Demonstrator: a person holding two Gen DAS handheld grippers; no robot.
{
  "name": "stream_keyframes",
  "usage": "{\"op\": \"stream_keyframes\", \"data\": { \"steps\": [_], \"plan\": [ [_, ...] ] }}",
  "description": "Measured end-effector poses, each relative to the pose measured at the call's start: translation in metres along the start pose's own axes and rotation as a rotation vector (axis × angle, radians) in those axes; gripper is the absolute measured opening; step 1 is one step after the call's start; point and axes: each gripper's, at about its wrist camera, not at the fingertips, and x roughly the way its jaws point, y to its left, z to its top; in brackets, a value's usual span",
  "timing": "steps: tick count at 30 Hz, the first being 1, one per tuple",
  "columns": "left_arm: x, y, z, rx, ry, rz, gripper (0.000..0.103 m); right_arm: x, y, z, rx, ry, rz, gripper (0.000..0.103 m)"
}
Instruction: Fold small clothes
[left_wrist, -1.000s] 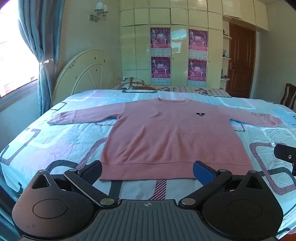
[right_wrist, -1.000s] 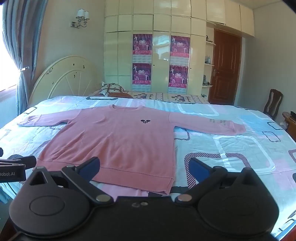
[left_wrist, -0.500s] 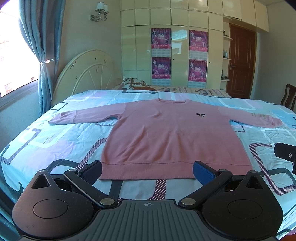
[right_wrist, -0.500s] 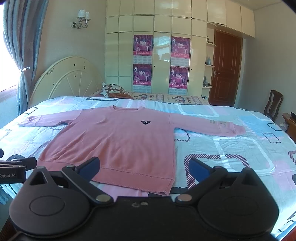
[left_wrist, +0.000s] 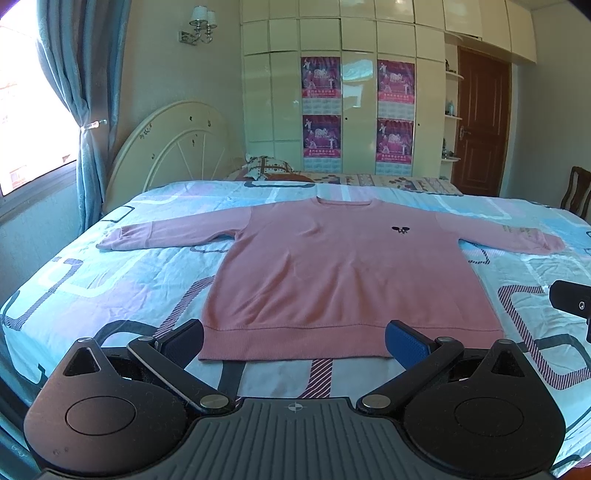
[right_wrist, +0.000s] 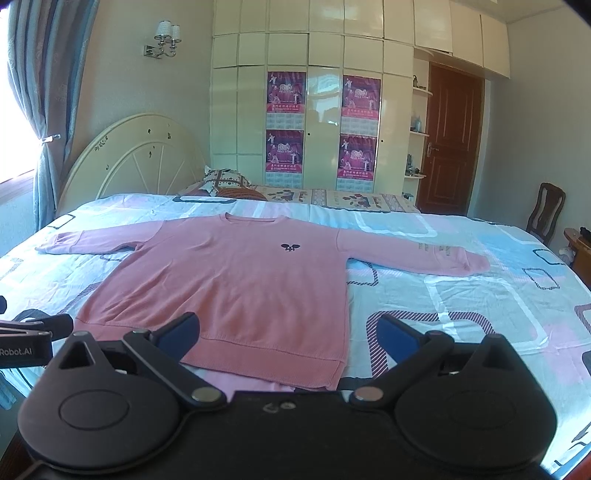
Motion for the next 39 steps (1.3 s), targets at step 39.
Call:
{"op": "stream_keyframes", "data": {
  "steps": [39],
  "plan": [
    [0.0015, 0.0039, -0.0001, -0.003, 0.001, 0.01, 0.103, -0.0042, -0.0036, 0.0065, -0.007, -0.006, -0.003, 0.102]
  ]
}}
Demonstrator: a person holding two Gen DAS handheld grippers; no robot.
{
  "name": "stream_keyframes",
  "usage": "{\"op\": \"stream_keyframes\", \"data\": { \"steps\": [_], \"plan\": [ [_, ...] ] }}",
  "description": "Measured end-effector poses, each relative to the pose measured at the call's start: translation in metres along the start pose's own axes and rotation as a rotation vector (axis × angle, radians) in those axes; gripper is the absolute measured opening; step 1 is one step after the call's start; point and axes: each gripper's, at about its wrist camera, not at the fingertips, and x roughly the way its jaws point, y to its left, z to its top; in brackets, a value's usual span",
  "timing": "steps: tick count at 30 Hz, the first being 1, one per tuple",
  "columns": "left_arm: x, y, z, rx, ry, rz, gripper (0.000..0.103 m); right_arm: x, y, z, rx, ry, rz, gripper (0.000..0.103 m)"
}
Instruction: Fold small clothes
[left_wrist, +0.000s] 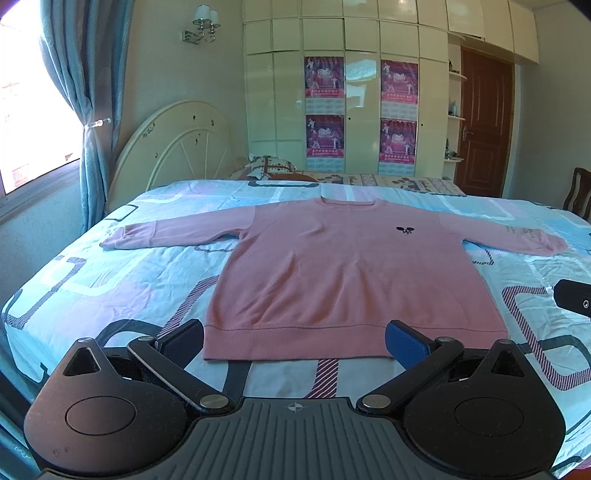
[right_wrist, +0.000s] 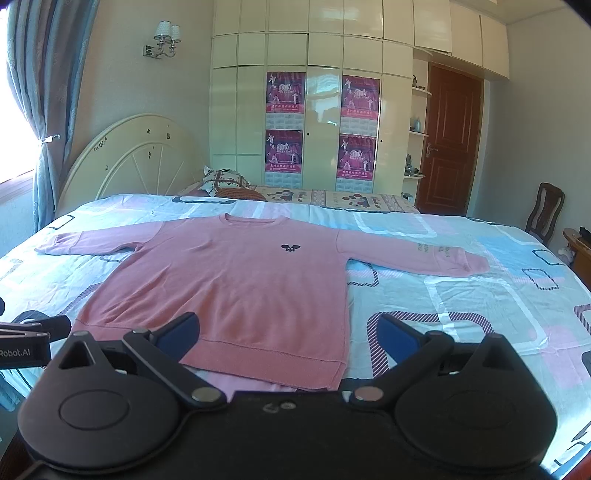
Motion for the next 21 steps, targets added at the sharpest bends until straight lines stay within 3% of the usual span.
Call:
{"op": "stream_keyframes", "data": {
  "steps": [15, 21],
  "plan": [
    [0.005, 0.003, 0.0, -0.014, 0.008, 0.01, 0.103, 0.007, -0.002, -0.001, 0.007, 0.002, -0.009, 0.102],
    [0.025, 0.011, 0.011, -0.053, 0.012, 0.009, 0.103, 0.024, -0.003, 0.0, 0.025, -0.001, -0.029, 0.102]
  ]
}}
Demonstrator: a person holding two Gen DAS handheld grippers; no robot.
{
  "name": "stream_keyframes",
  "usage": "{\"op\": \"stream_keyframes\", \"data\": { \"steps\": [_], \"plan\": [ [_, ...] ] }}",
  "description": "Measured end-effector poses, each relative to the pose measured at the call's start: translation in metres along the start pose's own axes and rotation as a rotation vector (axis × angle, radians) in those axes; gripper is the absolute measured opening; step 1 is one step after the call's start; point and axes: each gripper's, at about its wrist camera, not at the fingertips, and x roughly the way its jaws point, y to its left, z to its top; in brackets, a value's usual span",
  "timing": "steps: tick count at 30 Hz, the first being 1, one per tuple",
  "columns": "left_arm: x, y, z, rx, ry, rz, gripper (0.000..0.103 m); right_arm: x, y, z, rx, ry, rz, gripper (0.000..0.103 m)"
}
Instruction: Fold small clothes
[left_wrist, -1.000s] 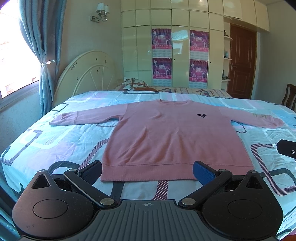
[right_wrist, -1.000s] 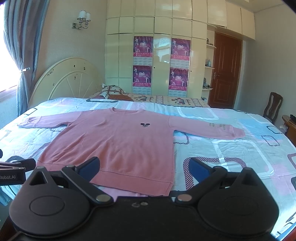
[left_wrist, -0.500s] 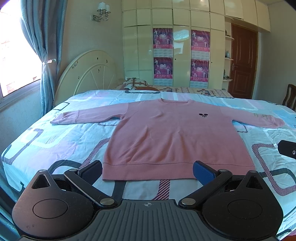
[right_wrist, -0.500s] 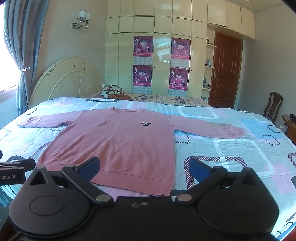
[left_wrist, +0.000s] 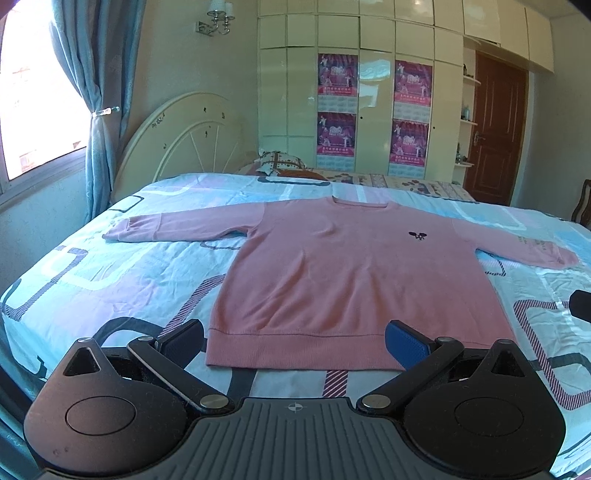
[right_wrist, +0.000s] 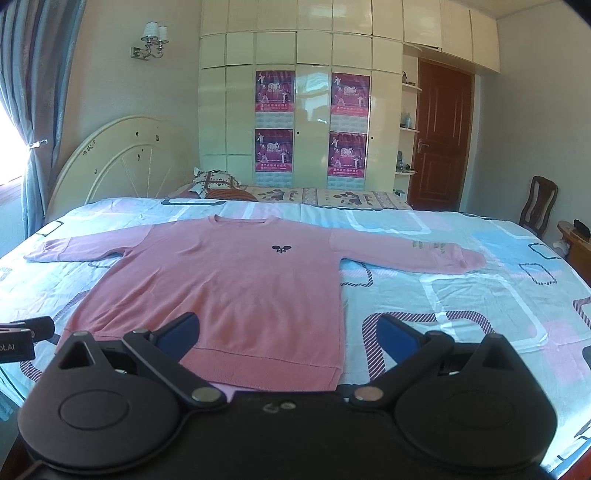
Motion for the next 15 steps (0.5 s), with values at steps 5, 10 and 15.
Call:
{"op": "stream_keyframes", "data": {
  "steps": [5, 10, 15],
  "plan": [
    [0.025, 0.005, 0.017, -0.042, 0.009, -0.07, 0.103, 0.018, 0.002, 0.008, 0.013, -0.007, -0.019, 0.102],
    [0.048, 0.007, 0.03, -0.036, -0.024, -0.098, 0.103, 0.041, 0.006, 0.017, 0.027, -0.01, -0.048, 0.102],
    [0.079, 0.009, 0.044, -0.028, -0.008, -0.15, 0.103, 0.066, 0.008, 0.028, 0.054, -0.017, -0.077, 0.102]
  ]
}}
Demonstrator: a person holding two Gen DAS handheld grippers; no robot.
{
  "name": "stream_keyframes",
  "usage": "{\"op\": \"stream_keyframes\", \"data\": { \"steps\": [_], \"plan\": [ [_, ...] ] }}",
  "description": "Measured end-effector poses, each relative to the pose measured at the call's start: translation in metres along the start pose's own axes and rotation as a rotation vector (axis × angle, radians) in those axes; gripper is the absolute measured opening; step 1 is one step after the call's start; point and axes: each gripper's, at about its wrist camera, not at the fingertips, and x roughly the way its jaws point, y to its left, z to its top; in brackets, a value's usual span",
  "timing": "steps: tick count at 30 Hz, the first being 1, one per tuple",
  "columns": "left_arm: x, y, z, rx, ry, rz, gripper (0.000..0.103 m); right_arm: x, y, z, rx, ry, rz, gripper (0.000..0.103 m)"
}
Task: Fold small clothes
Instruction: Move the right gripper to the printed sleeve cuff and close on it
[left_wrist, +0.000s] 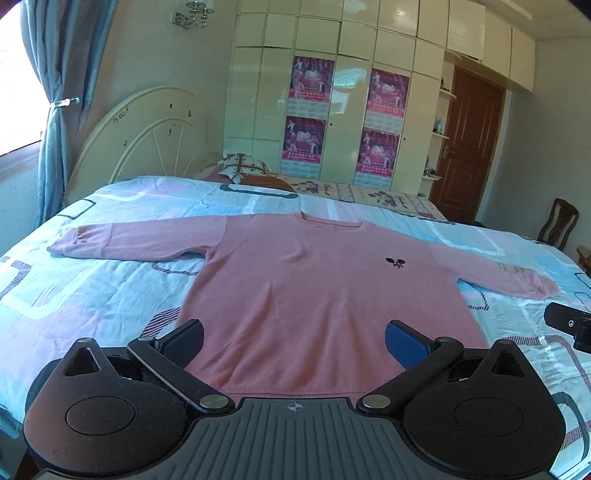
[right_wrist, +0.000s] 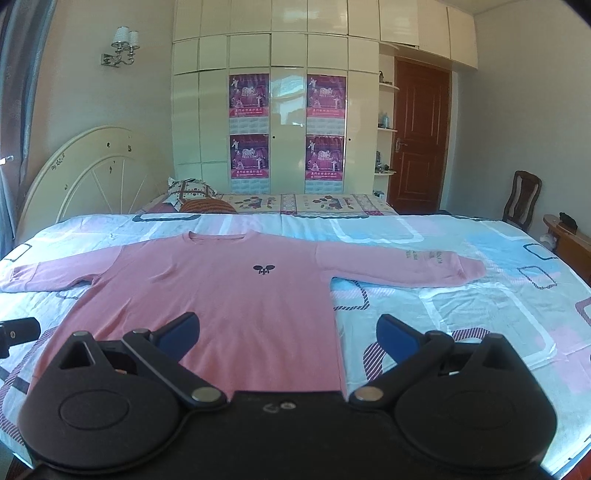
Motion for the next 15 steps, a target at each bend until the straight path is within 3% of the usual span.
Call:
{"op": "stream_keyframes", "data": {
  "steps": [7, 10, 15],
  "plan": [
    [0.03, -0.006, 0.018, 0.063, -0.023, -0.008, 0.103, 0.016, -0.002, 0.013, 0.017, -0.027, -0.068, 0.102],
    [0.041, -0.007, 0.024, 0.017, -0.024, -0.045, 0.103, 0.025, -0.014, 0.019, 0.049, -0.021, -0.096, 0.102],
    [0.065, -0.007, 0.025, -0.04, 0.007, -0.045, 0.103, 0.041, -0.04, 0.029, 0.097, -0.019, -0.127, 0.1]
  ]
}}
